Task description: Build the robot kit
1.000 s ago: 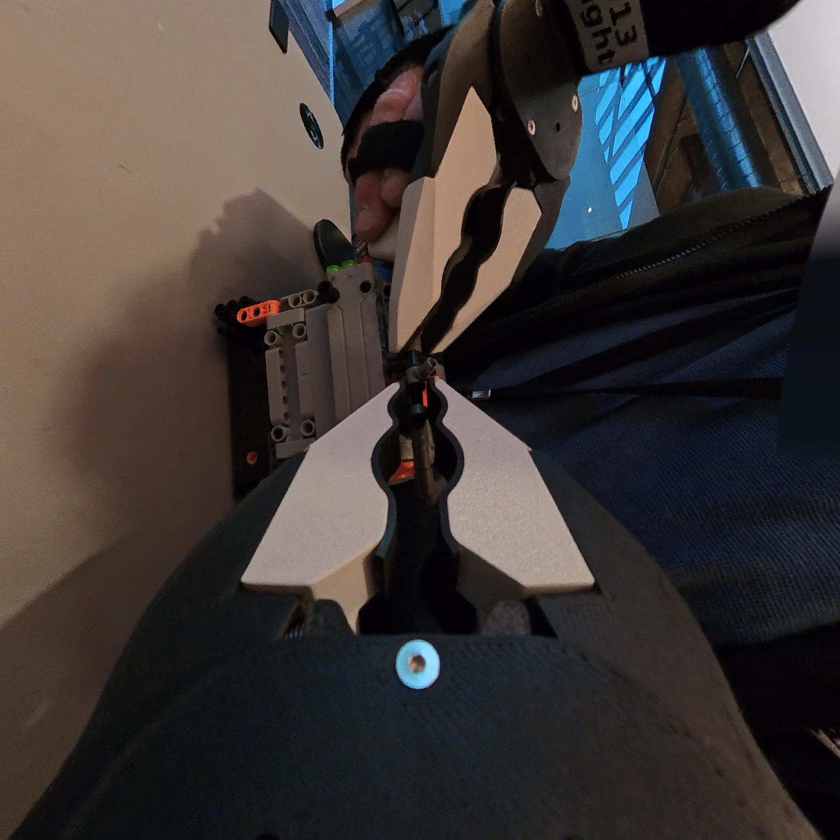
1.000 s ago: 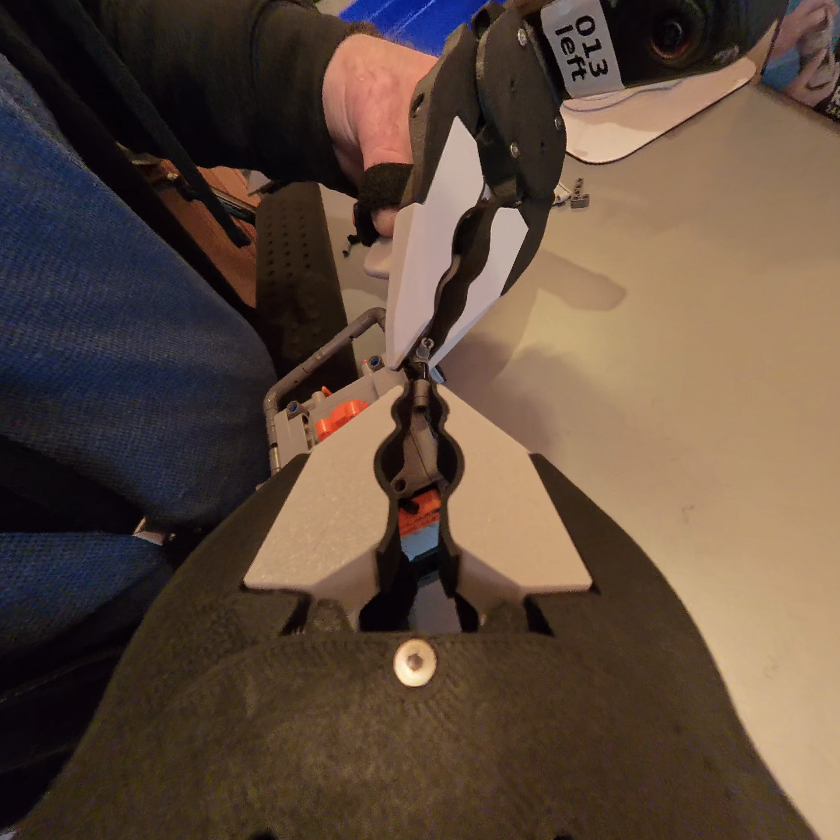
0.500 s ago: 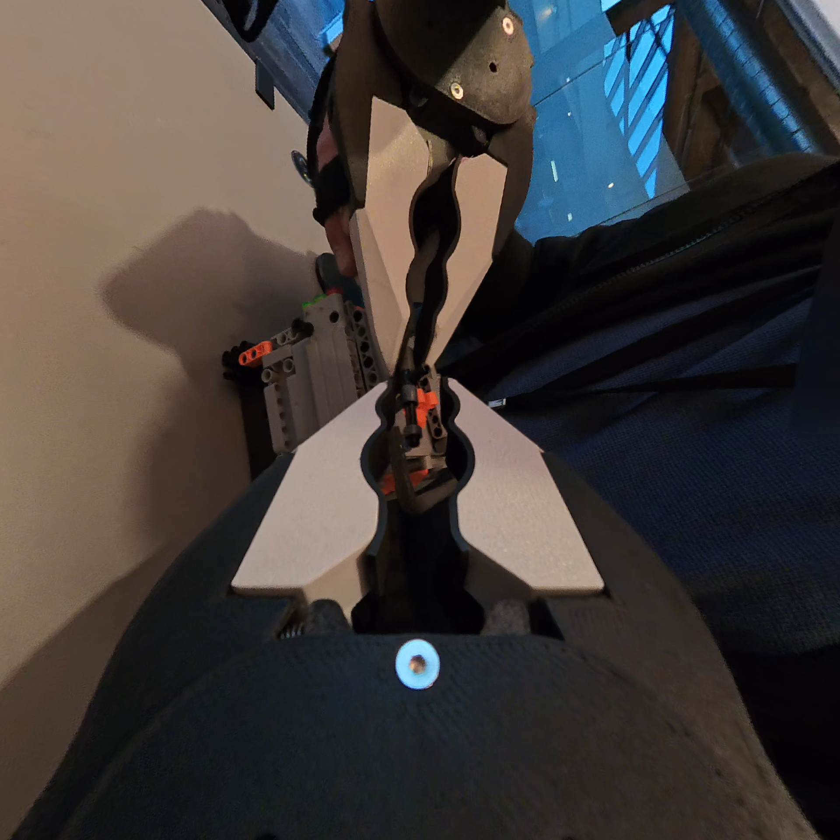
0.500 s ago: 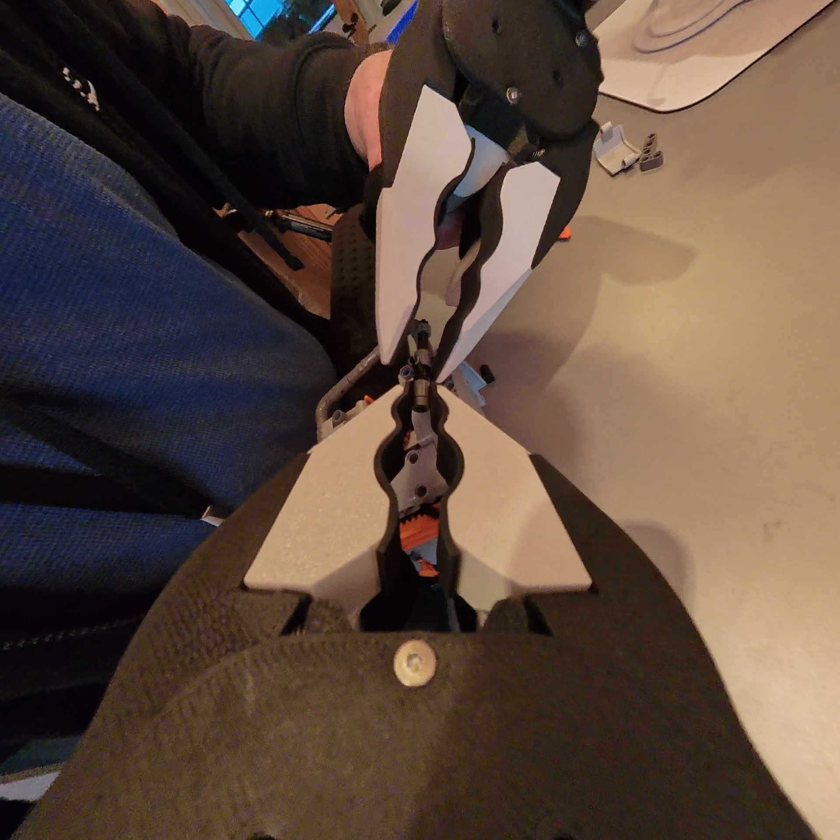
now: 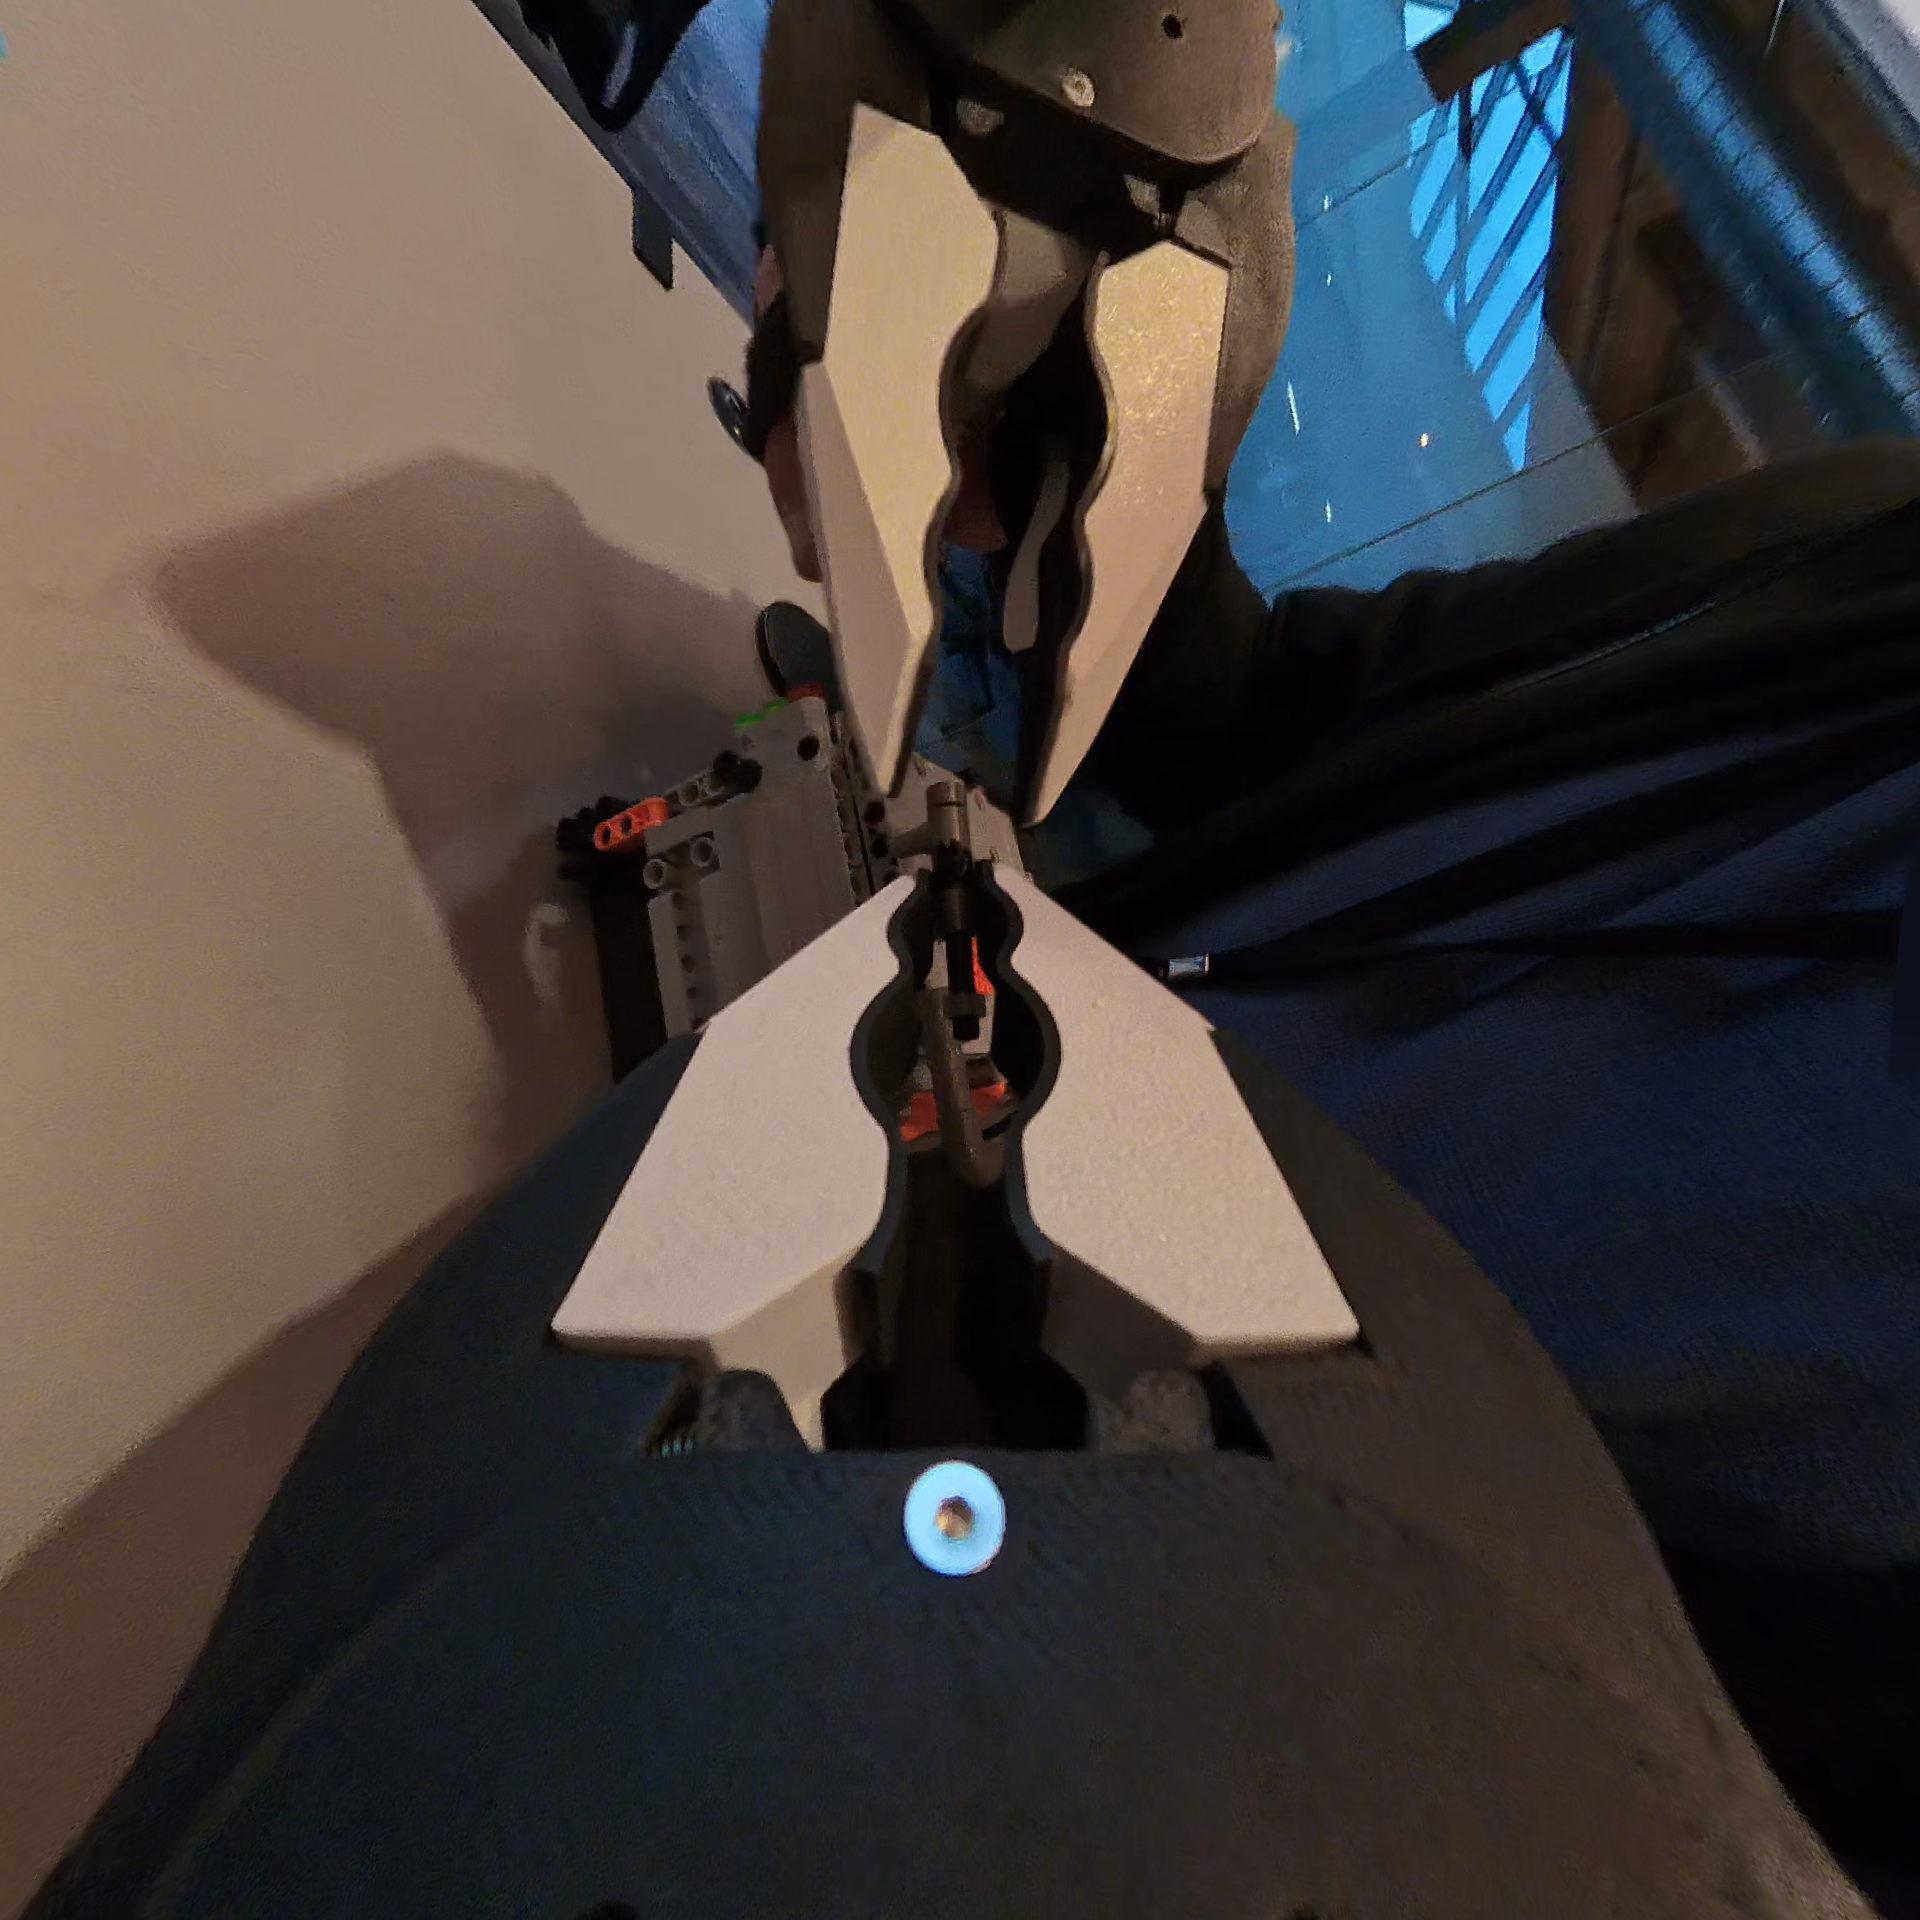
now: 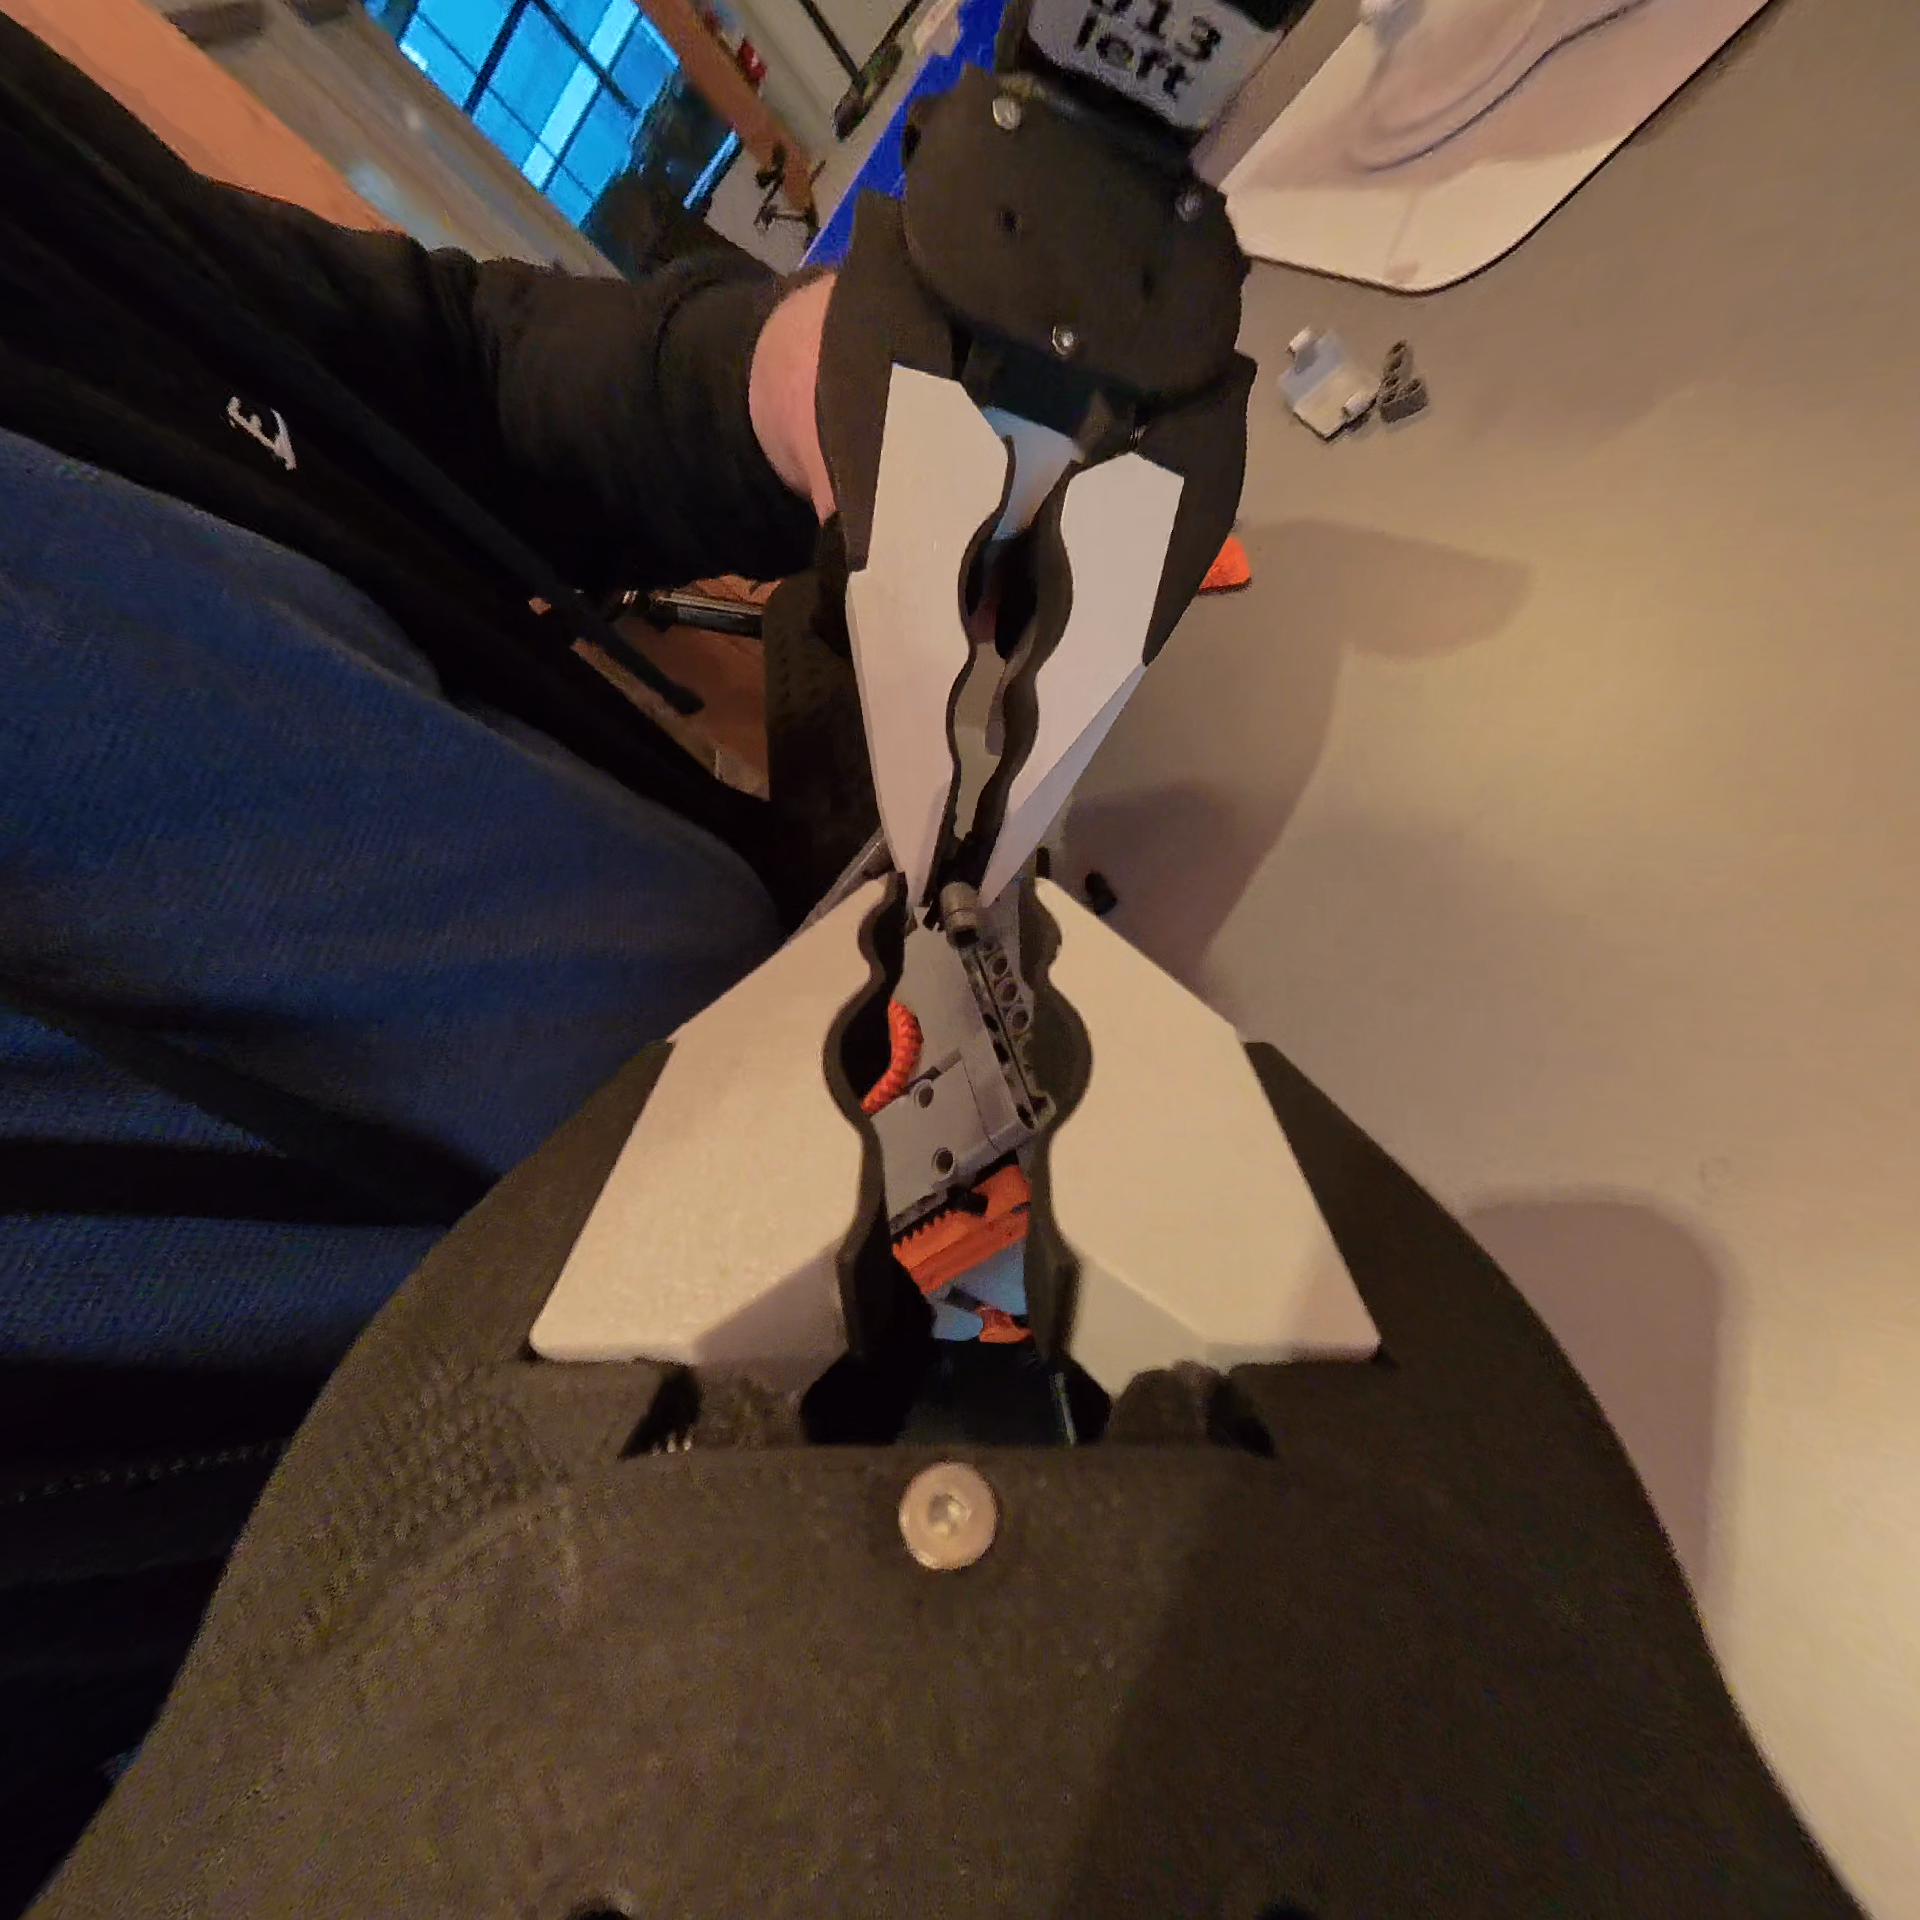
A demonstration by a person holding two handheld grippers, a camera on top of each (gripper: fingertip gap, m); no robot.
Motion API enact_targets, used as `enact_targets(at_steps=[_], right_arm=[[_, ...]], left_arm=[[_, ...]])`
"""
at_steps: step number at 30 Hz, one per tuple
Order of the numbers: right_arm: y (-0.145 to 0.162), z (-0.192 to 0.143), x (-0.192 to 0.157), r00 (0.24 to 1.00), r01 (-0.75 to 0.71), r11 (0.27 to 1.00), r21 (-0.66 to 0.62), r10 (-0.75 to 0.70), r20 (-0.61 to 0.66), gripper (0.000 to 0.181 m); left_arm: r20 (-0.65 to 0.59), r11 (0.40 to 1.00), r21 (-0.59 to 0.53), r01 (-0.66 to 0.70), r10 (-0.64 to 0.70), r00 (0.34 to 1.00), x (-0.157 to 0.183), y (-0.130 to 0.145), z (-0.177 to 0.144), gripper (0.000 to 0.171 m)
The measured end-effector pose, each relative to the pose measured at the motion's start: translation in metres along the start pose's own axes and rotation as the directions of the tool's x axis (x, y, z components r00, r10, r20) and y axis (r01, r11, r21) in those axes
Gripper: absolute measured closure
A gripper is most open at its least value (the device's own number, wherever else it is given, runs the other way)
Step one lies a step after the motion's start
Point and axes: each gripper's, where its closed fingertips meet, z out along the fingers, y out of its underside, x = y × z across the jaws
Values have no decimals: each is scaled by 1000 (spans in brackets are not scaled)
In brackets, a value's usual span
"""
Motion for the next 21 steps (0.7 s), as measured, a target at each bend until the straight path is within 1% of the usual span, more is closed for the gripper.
enact_targets(at_steps=[2, 4, 5, 7, 9, 13, 14, 16, 19, 20, 21], right_arm=[[4, -3, 1, 999, 10, 1000, 10, -9, -42, 165], [6, -2, -1, 999, 1, 1000, 30, 0, -45, 164], [7, 0, 1, 998, -7, 1000, 29, 9, -63, 167], [10, 3, 4, 996, -27, 999, 27, 29, -86, 176], [8, 3, 2, 997, -57, 996, 63, 60, -55, 177], [10, 4, 1, 995, -87, 994, 73, 90, -39, 181], [10, 4, 1, 995, -89, 993, 77, 93, -41, 181], [8, 5, -3, 995, -93, 992, 84, 95, -24, 181], [9, 6, -1, 994, -86, 994, 72, 91, -67, 181], [9, 4, 1, 991, -79, 994, 73, 86, -99, 181], [7, 2, 2, 989, -74, 994, 83, 84, -120, 177]], left_arm=[[-38, 999, 21, 31, -31, 999, 3, 1, 1, 167], [-67, 995, 70, 70, -65, 996, 1, -3, -1, 167], [-94, 995, 69, 74, -68, 993, 3, -2, 0, 167], [-96, 993, 98, 71, -61, 993, 0, -4, -1, 167], [-144, 992, 96, 77, -62, 988, 4, -4, -1, 167], [-160, 994, 73, 79, -67, 985, 2, -2, -1, 166], [-154, 994, 81, 70, -57, 986, 0, -3, -2, 166], [-193, 992, 99, 73, -53, 980, 4, -8, -5, 166], [-181, 997, 55, 48, -37, 983, 2, -3, 0, 167], [-175, 996, 73, 45, -32, 984, 2, -5, 0, 167], [-191, 996, 75, 56, -41, 981, 4, -6, -1, 167]])
